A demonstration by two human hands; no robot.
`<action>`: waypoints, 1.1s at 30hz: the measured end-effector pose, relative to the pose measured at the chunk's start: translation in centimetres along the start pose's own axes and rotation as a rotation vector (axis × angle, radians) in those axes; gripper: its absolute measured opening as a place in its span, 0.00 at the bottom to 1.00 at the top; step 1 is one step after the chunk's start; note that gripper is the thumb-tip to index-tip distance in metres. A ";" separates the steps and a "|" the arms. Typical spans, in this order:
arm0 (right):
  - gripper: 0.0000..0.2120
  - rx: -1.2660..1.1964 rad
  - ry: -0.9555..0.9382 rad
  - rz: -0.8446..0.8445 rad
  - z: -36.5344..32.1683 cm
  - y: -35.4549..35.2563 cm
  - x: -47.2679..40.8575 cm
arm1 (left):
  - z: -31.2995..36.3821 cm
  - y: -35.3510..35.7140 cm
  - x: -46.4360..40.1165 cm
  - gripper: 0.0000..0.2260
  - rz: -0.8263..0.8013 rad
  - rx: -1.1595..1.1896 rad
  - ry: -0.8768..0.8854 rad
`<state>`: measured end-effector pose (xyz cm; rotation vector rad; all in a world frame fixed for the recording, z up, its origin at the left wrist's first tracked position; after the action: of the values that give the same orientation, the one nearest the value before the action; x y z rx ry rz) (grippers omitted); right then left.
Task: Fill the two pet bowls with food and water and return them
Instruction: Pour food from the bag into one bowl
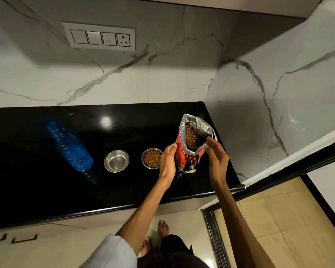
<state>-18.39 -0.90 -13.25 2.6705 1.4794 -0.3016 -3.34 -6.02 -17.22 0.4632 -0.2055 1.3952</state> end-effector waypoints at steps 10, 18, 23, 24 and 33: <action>0.16 -0.081 -0.045 -0.101 -1.7 3.2 -0.5 | 1.9 -0.6 0.7 0.11 0.088 0.048 0.006; 0.13 -0.102 -0.012 -0.193 -1.5 5.5 -1.6 | 4.2 -1.8 1.2 0.16 0.221 0.129 0.012; 0.12 -0.138 -0.019 -0.276 -2.0 7.6 -2.2 | 5.4 -3.2 1.4 0.15 0.295 0.158 0.033; 0.12 -0.147 -0.012 -0.291 -2.0 8.0 -2.2 | 5.5 -3.4 1.5 0.14 0.307 0.170 0.033; 0.14 -0.181 0.011 -0.431 -1.1 10.8 -1.8 | 5.7 -6.2 2.8 0.15 0.411 0.224 0.039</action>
<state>-10.03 -7.94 -12.10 2.2019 1.9727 -0.1644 3.96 -6.57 -12.19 0.6009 -0.1153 1.8393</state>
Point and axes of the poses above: each hand's wrist, its own x-axis away from the middle knuckle, its own y-axis out of the palm, z = x × y, the point moved 1 cm from there along -x, towards the middle knuckle, and after that the axes turned 6 degrees about -y, right-handed, at the moved point
